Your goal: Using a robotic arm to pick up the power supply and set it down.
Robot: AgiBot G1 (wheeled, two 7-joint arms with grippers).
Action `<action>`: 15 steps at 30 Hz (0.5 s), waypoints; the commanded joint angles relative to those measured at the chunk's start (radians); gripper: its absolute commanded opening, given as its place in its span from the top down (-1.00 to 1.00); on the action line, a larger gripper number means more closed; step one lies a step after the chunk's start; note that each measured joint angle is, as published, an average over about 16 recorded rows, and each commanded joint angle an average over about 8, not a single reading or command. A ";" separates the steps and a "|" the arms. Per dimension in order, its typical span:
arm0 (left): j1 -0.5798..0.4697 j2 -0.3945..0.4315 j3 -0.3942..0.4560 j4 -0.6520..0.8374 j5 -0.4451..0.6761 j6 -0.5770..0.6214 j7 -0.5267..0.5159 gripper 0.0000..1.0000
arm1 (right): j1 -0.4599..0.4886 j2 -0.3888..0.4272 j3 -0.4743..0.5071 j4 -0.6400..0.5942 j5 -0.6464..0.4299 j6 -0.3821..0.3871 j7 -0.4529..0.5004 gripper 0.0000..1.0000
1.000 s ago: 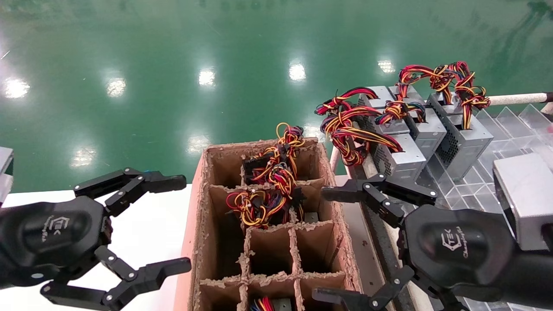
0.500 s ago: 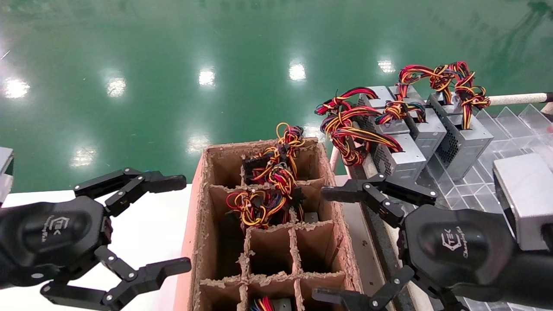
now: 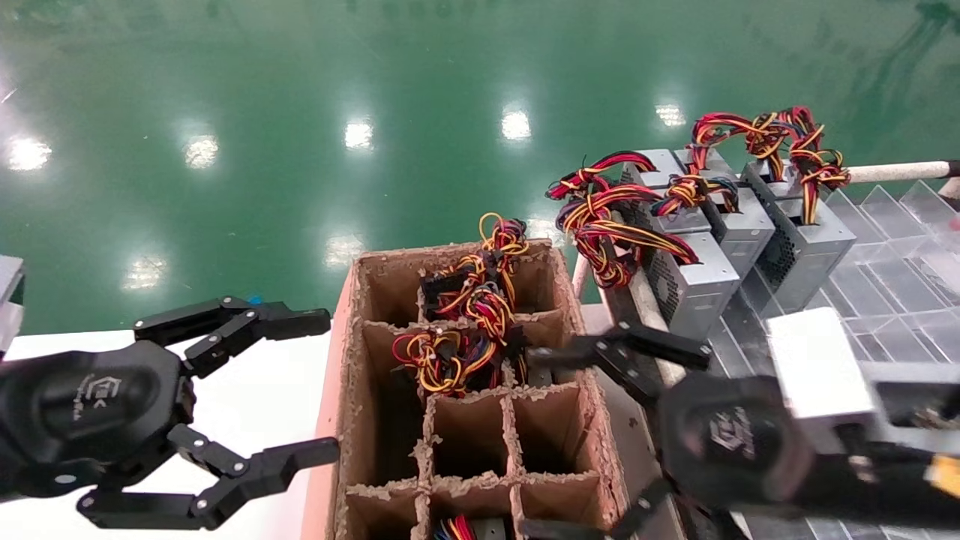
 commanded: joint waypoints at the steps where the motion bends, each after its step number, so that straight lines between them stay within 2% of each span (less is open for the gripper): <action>1: 0.000 0.000 0.000 0.000 0.000 0.000 0.000 1.00 | 0.032 -0.018 -0.010 -0.009 -0.034 -0.010 -0.029 -1.00; 8: 0.000 0.000 0.000 0.000 0.000 0.000 0.000 1.00 | 0.222 -0.153 -0.137 -0.125 -0.246 -0.044 -0.207 -1.00; 15: 0.000 0.000 0.000 0.000 0.000 0.000 0.000 1.00 | 0.374 -0.259 -0.274 -0.280 -0.389 -0.046 -0.374 -0.99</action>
